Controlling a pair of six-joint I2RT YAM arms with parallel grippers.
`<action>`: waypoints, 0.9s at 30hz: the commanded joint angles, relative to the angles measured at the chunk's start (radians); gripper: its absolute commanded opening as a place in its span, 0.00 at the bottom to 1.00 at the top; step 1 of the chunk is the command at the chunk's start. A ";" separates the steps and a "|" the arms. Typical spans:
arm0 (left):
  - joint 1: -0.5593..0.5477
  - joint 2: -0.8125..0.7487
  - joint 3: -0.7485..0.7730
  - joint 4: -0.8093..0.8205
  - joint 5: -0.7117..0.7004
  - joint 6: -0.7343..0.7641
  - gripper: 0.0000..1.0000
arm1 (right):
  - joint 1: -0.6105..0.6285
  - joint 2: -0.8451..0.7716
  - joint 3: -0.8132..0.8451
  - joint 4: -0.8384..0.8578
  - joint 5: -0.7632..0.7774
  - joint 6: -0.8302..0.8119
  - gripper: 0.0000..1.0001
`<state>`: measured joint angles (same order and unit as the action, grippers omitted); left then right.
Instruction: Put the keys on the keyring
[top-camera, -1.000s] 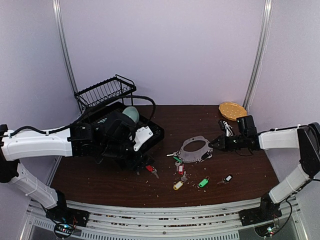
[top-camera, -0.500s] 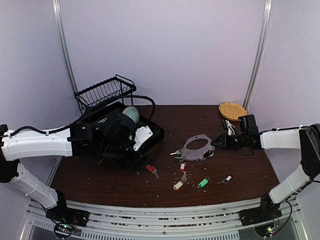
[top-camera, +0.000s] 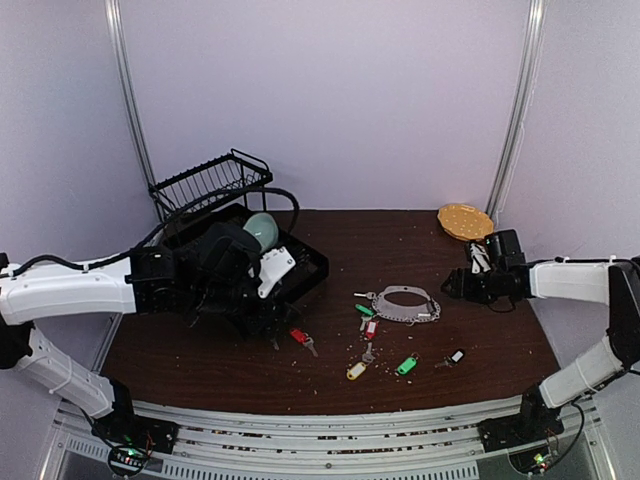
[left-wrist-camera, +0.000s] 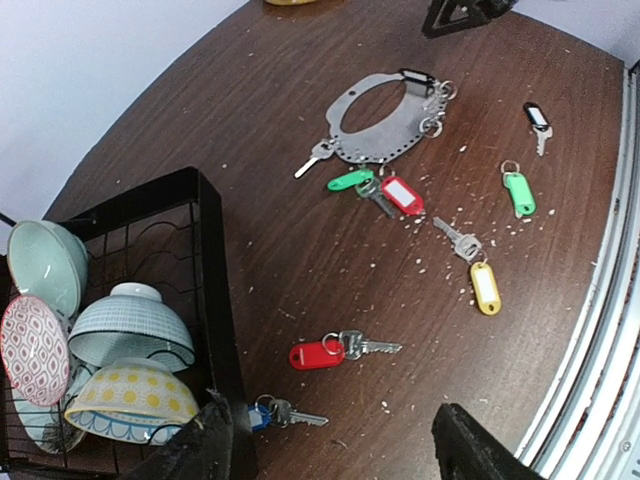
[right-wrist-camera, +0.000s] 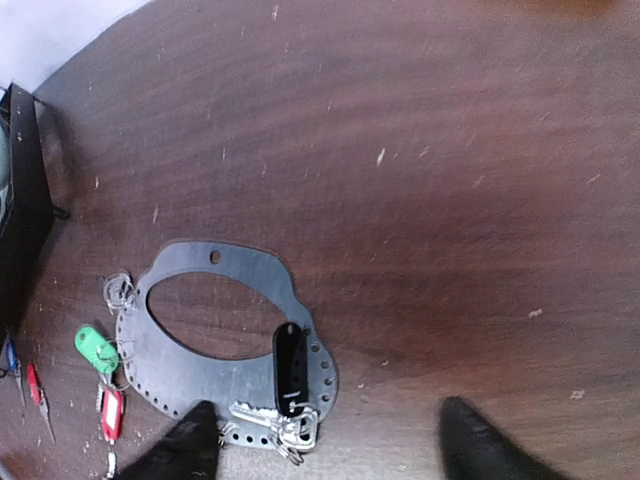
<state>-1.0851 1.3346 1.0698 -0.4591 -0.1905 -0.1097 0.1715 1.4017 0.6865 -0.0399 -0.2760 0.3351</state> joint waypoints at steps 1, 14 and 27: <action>0.074 -0.058 -0.046 0.069 -0.066 -0.049 0.72 | -0.006 -0.148 0.043 -0.047 0.159 -0.038 1.00; 0.607 -0.415 -0.518 0.487 -0.297 -0.238 0.83 | -0.005 -0.641 -0.389 0.451 0.478 0.014 1.00; 0.683 -0.377 -0.741 0.793 -0.518 -0.301 0.85 | -0.006 -0.696 -0.537 0.587 0.648 0.113 1.00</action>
<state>-0.4065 0.9573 0.3408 0.1627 -0.6460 -0.4091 0.1711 0.7319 0.1719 0.4656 0.3157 0.4118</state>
